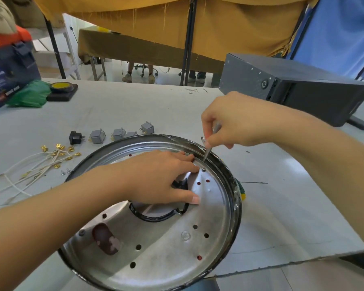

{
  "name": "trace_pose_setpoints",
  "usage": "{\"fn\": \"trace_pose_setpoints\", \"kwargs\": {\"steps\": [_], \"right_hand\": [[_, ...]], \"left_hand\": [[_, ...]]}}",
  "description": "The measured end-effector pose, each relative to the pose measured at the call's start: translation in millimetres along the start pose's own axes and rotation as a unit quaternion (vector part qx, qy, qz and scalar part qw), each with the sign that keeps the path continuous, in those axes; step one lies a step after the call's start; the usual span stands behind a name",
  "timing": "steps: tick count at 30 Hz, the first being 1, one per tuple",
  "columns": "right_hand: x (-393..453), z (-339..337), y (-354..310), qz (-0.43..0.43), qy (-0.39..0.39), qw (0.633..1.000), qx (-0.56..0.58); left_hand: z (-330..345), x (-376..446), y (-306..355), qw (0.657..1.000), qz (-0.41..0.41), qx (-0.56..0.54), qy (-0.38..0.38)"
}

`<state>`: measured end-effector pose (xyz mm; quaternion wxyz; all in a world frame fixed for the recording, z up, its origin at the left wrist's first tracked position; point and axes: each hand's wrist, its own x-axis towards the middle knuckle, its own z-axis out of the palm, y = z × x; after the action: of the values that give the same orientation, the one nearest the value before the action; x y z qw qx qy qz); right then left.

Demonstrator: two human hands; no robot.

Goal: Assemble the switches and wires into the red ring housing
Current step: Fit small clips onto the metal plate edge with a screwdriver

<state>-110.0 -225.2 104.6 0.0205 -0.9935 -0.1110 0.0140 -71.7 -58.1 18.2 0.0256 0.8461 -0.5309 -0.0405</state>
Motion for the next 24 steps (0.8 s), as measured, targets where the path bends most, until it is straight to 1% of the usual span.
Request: {"fn": "trace_pose_setpoints", "kwargs": {"steps": [2, 3, 5, 7, 8, 10, 14, 16, 17, 18, 20, 22, 24], "right_hand": [[-5, -2, 10, 0.008, 0.032, 0.996, 0.087], [-8, -2, 15, 0.012, 0.055, 0.988, 0.147], [-14, 3, 24, 0.017, 0.121, 0.952, 0.280], [-19, 12, 32, 0.028, 0.180, 0.909, 0.375], [-20, 18, 35, 0.036, 0.189, 0.896, 0.399], [-20, 28, 38, 0.049, 0.180, 0.886, 0.424], [-13, 38, 34, 0.050, 0.169, 0.859, 0.481], [-9, 40, 31, 0.042, 0.153, 0.847, 0.508], [-7, 41, 29, 0.037, 0.143, 0.848, 0.509], [-4, 42, 26, 0.034, 0.134, 0.857, 0.497], [1, 46, 20, 0.038, 0.122, 0.889, 0.440], [7, 53, 16, 0.046, 0.117, 0.918, 0.377], [11, 61, 15, 0.046, 0.125, 0.937, 0.323]], "left_hand": [[-4, 0, -3, 0.999, 0.002, -0.043, 0.005], [-7, 0, -5, 0.998, -0.001, -0.067, 0.012], [-16, -2, -10, 0.994, -0.014, -0.108, 0.029], [-23, -8, -17, 0.987, -0.033, -0.145, 0.058], [-25, -13, -21, 0.983, -0.048, -0.162, 0.076], [-28, -25, -31, 0.973, -0.081, -0.183, 0.114], [-21, -54, -52, 0.953, -0.163, -0.166, 0.194], [-15, -64, -61, 0.933, -0.218, -0.198, 0.205], [-12, -69, -63, 0.924, -0.243, -0.216, 0.200], [-8, -72, -66, 0.916, -0.262, -0.233, 0.192], [0, -75, -68, 0.904, -0.279, -0.262, 0.190], [4, -76, -69, 0.892, -0.289, -0.279, 0.210], [6, -76, -70, 0.874, -0.302, -0.302, 0.232]]}}
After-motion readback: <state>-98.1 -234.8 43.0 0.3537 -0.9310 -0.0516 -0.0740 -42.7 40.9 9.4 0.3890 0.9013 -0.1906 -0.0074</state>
